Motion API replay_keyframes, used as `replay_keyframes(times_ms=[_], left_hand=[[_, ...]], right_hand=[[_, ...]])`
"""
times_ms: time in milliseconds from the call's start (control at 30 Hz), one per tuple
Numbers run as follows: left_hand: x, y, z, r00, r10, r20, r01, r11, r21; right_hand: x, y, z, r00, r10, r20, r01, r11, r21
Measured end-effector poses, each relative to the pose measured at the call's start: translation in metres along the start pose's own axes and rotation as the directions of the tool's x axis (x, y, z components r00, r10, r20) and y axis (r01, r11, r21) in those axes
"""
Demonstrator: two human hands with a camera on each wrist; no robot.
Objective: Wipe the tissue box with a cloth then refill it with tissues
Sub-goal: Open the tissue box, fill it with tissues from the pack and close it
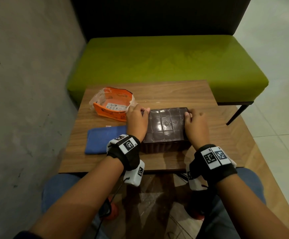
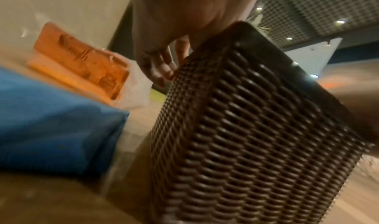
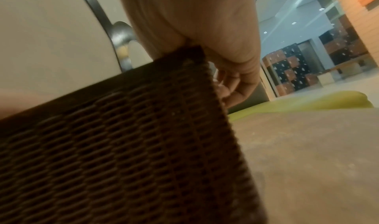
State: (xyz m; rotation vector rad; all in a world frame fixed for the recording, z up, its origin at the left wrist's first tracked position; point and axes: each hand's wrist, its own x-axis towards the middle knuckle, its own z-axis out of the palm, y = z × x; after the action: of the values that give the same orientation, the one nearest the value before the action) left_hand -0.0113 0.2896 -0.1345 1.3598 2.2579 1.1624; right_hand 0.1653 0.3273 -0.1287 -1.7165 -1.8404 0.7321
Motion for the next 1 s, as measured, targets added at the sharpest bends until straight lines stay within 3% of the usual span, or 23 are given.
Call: replay_keyframes(times_ms=[133,200,300,500,600,667,700,767,800,867,933,1000], left_hand=[[-0.009,0.023,-0.004,0.979,0.183,0.095,-0.199,0.96,0.198],[-0.015,0.032,0.002,0.946,0.241,0.217,-0.293,0.922,0.252],[-0.021,0.026,0.015,0.926,0.169,0.336,-0.302,0.867,0.396],[-0.018,0.018,0.018,0.928,0.154,0.339,-0.285,0.88,0.38],[-0.013,0.02,0.016,0.955,0.121,0.27,-0.185,0.956,0.227],[-0.017,0.018,0.009,0.988,0.016,0.156,-0.018,1.0,0.013],[-0.019,0.013,0.005,0.996,-0.041,0.085,0.048,0.995,-0.085],[-0.018,0.004,-0.009,0.992,-0.124,-0.005,0.122,0.98,-0.159],[-0.016,-0.002,-0.015,0.987,-0.159,0.031,0.162,0.975,-0.153],[-0.011,-0.004,-0.024,0.939,-0.232,0.255,0.263,0.96,-0.092],[-0.008,0.0,-0.028,0.845,-0.281,0.454,0.326,0.945,-0.021],[-0.006,0.003,-0.026,0.821,-0.278,0.498,0.313,0.95,0.014]], right_hand=[[-0.009,-0.026,0.0,0.972,-0.233,-0.032,0.222,0.954,-0.203],[-0.012,-0.036,0.007,0.947,-0.307,0.091,0.32,0.9,-0.296],[-0.011,-0.031,0.02,0.939,-0.205,0.277,0.311,0.853,-0.42],[-0.009,-0.028,0.025,0.94,-0.15,0.307,0.278,0.859,-0.431],[-0.005,-0.031,0.023,0.947,-0.156,0.282,0.264,0.876,-0.404],[-0.012,-0.031,0.019,0.964,-0.16,0.214,0.229,0.906,-0.357],[-0.014,-0.026,0.015,0.981,-0.147,0.128,0.18,0.937,-0.301],[-0.009,-0.015,0.002,1.0,-0.003,-0.003,0.003,0.988,-0.152],[-0.003,-0.008,-0.004,0.995,0.095,0.018,-0.093,0.991,-0.099],[0.007,-0.001,-0.014,0.959,0.224,0.174,-0.216,0.974,-0.064],[0.01,-0.005,-0.018,0.927,0.236,0.292,-0.222,0.972,-0.078],[0.007,-0.013,-0.018,0.944,0.171,0.282,-0.157,0.985,-0.07]])
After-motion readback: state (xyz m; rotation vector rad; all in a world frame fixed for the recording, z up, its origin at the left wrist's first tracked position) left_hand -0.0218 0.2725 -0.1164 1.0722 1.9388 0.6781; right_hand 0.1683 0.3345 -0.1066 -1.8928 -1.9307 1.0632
